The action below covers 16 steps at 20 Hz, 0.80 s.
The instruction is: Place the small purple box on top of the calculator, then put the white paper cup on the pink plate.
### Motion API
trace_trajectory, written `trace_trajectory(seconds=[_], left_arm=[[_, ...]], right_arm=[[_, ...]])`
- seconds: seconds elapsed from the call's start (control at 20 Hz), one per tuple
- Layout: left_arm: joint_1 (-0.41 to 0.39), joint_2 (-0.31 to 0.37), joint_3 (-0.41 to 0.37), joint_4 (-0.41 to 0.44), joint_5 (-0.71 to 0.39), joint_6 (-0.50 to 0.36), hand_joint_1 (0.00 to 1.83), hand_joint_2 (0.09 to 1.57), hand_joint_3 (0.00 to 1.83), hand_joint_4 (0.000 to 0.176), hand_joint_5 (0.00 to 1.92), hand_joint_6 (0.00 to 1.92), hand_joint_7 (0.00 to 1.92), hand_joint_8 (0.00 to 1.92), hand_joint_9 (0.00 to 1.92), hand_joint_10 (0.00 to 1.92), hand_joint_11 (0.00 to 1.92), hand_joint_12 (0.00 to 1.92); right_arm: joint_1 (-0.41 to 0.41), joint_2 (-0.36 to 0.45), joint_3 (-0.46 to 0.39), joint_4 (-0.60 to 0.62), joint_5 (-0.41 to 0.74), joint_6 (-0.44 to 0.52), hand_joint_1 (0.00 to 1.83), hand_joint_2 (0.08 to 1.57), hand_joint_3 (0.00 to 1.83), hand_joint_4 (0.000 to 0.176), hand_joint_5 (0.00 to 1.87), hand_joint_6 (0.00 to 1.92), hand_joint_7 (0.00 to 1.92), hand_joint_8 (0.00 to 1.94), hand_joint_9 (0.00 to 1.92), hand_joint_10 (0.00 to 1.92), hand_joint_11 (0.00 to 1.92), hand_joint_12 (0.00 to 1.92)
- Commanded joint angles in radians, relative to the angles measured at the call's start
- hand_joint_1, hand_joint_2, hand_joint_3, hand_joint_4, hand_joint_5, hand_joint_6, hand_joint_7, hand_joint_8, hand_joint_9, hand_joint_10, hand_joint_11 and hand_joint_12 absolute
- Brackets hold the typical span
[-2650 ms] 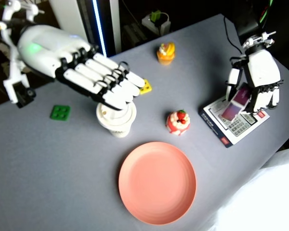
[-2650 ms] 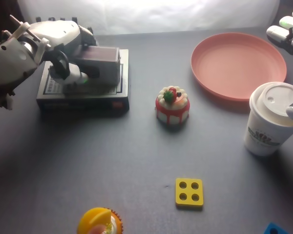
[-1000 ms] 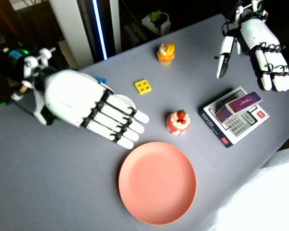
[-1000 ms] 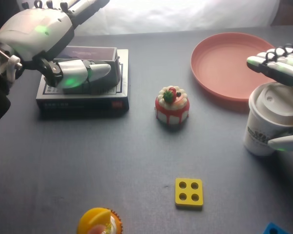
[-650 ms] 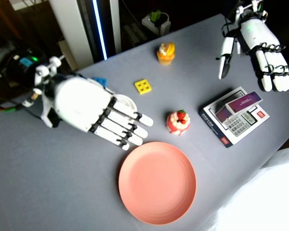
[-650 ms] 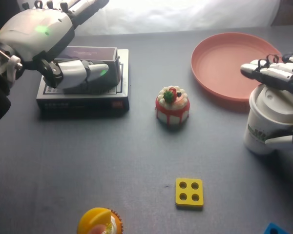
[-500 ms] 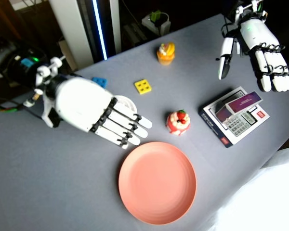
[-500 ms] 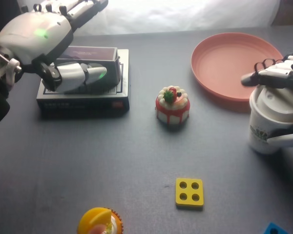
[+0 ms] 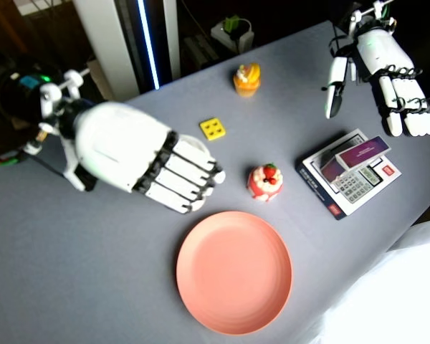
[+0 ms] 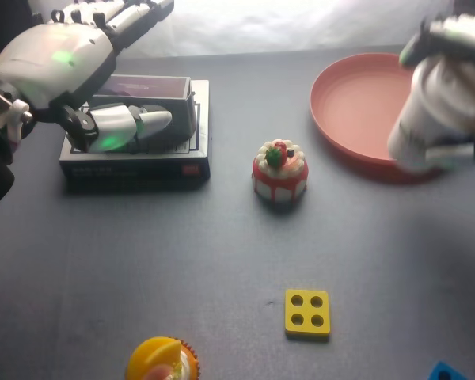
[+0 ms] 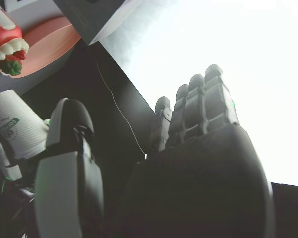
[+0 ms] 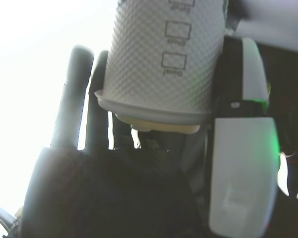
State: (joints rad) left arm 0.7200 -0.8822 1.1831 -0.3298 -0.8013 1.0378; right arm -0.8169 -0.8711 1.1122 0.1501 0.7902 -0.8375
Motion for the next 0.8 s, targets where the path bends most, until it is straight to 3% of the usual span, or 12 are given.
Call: trace_trajectory(seconds=[0.0, 0.1, 0.25, 0.3, 0.35, 0.4, 0.45, 0.5, 0.55, 0.6, 0.7, 0.75], left_arm=[[-0.008, 0.003, -0.003, 0.017, -0.135, -0.004, 0.72, 1.16, 0.00, 0.096, 0.07, 0.00, 0.00, 0.00, 0.00, 0.00, 0.00, 0.03], [0.002, 0.002, -0.004, 0.017, -0.142, -0.010, 0.73, 1.16, 0.00, 0.094, 0.07, 0.00, 0.00, 0.00, 0.00, 0.00, 0.00, 0.00], [0.015, -0.001, -0.004, 0.017, -0.156, -0.022, 0.72, 1.17, 0.00, 0.094, 0.07, 0.00, 0.00, 0.00, 0.00, 0.00, 0.00, 0.00], [0.017, -0.003, -0.004, 0.017, -0.159, -0.023, 0.72, 1.17, 0.00, 0.102, 0.07, 0.00, 0.00, 0.00, 0.00, 0.00, 0.00, 0.00], [0.019, -0.006, -0.004, 0.018, -0.162, -0.023, 0.72, 1.17, 0.00, 0.107, 0.07, 0.00, 0.00, 0.00, 0.00, 0.00, 0.01, 0.00], [0.020, -0.009, -0.004, 0.024, -0.164, -0.024, 0.79, 1.17, 0.00, 0.091, 0.09, 0.01, 0.00, 0.00, 0.00, 0.00, 0.00, 0.00], [0.020, -0.011, -0.003, 0.027, -0.165, -0.025, 0.79, 1.17, 0.00, 0.091, 0.09, 0.01, 0.00, 0.00, 0.00, 0.00, 0.00, 0.00], [0.020, -0.013, -0.001, 0.030, -0.169, -0.028, 0.78, 1.17, 0.00, 0.081, 0.09, 0.01, 0.00, 0.00, 0.00, 0.00, 0.00, 0.00], [0.020, -0.017, 0.003, 0.031, -0.174, -0.034, 0.79, 1.17, 0.00, 0.076, 0.09, 0.01, 0.00, 0.00, 0.00, 0.00, 0.00, 0.00], [0.020, -0.020, 0.006, 0.034, -0.175, -0.040, 0.78, 1.17, 0.00, 0.090, 0.10, 0.01, 0.00, 0.00, 0.00, 0.00, 0.00, 0.00], [0.021, -0.030, 0.017, 0.046, -0.176, -0.054, 0.75, 1.16, 0.00, 0.107, 0.11, 0.01, 0.00, 0.00, 0.00, 0.00, 0.00, 0.00], [0.020, -0.034, 0.020, 0.050, -0.180, -0.057, 0.74, 1.17, 0.00, 0.089, 0.10, 0.01, 0.00, 0.00, 0.00, 0.00, 0.00, 0.00]], right_arm=[[0.020, -0.007, 0.011, 0.018, 0.094, -0.008, 1.31, 1.16, 0.01, 0.000, 0.08, 0.97, 0.07, 1.17, 0.21, 1.69, 0.36, 1.92], [0.085, -0.054, 0.074, 0.033, 0.017, -0.018, 1.27, 1.17, 0.01, 0.000, 0.09, 0.92, 0.11, 1.11, 0.20, 1.68, 0.27, 1.92], [0.159, -0.125, 0.166, 0.053, -0.094, -0.033, 1.13, 1.19, 0.00, 0.000, 0.23, 0.53, 0.25, 0.92, 0.27, 1.72, 0.29, 1.92], [0.180, -0.150, 0.196, 0.068, -0.123, -0.045, 1.08, 1.19, 0.00, 0.000, 0.25, 0.49, 0.24, 0.96, 0.28, 1.75, 0.29, 1.92], [0.195, -0.177, 0.225, 0.079, -0.151, -0.050, 1.07, 1.18, 0.00, 0.000, 0.24, 0.57, 0.19, 1.05, 0.31, 1.78, 0.35, 1.92], [0.213, -0.204, 0.262, 0.089, -0.185, -0.053, 1.04, 1.12, 0.00, 0.000, 0.32, 0.75, 0.27, 1.38, 0.35, 1.73, 0.29, 1.92], [0.224, -0.228, 0.289, 0.109, -0.208, -0.066, 1.04, 1.12, 0.00, 0.000, 0.32, 0.75, 0.27, 1.38, 0.35, 1.73, 0.29, 1.92], [0.236, -0.261, 0.325, 0.139, -0.235, -0.089, 1.08, 1.11, 0.00, 0.000, 0.23, 0.79, 0.13, 1.23, 0.30, 1.67, 0.24, 1.92], [0.249, -0.296, 0.365, 0.144, -0.261, -0.089, 1.15, 1.11, 0.00, 0.000, 0.21, 0.86, 0.15, 1.14, 0.29, 1.61, 0.19, 1.92], [0.256, -0.315, 0.387, 0.161, -0.278, -0.103, 1.23, 1.14, 0.00, 0.000, 0.22, 0.77, 0.16, 1.07, 0.36, 1.55, 0.27, 1.92], [0.264, -0.345, 0.425, 0.228, -0.316, -0.160, 1.24, 1.16, 0.01, 0.000, 0.32, 0.83, 0.24, 1.17, 0.40, 1.54, 0.28, 1.92], [0.263, -0.351, 0.437, 0.242, -0.326, -0.165, 1.20, 1.15, 0.00, 0.000, 0.32, 0.81, 0.18, 1.00, 0.34, 1.49, 0.22, 1.92]])
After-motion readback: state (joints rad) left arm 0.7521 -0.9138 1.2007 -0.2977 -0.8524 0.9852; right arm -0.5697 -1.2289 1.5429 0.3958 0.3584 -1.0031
